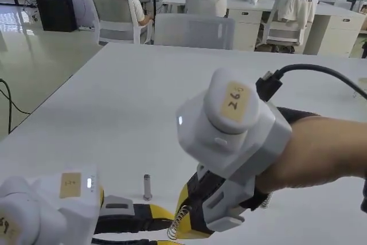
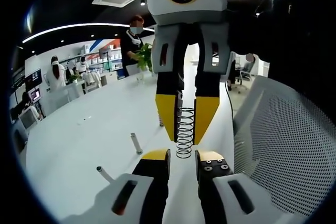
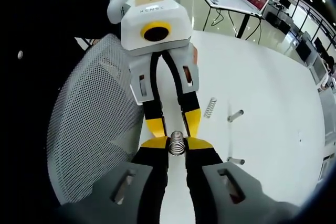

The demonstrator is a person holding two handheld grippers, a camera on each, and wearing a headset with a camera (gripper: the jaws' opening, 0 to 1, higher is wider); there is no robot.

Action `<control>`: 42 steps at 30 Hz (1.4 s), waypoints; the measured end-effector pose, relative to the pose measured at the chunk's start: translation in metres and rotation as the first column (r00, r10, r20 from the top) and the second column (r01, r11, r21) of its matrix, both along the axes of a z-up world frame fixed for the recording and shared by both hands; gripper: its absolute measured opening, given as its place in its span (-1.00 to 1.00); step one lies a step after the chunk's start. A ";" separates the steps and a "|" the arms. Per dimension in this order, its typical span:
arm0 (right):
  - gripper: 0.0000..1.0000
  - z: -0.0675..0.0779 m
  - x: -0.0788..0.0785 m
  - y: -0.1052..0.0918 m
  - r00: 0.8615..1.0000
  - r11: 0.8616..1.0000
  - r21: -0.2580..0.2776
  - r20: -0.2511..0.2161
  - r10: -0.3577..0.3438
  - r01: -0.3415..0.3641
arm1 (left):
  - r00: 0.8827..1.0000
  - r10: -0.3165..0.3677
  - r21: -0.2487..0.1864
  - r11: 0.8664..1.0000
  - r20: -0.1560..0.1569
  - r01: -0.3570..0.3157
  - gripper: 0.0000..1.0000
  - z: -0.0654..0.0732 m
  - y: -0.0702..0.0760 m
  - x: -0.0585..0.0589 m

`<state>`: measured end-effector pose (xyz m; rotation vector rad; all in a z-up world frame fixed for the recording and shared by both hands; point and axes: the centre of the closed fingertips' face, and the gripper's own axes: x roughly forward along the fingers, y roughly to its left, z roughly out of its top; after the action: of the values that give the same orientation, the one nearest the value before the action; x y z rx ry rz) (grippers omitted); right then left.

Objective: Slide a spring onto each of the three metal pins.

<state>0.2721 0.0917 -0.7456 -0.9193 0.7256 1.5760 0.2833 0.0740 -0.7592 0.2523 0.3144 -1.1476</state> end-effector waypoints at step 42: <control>-0.74 0.006 0.059 -0.046 0.990 0.990 -0.060 0.067 -0.127 0.131 | 0.967 0.237 -0.080 0.966 -0.096 -0.244 0.35 -0.008 0.047 0.007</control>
<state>0.3309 0.0459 -0.7397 -0.9459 0.7794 1.4112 0.2902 0.1215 -0.7668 0.0811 0.3577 -0.9309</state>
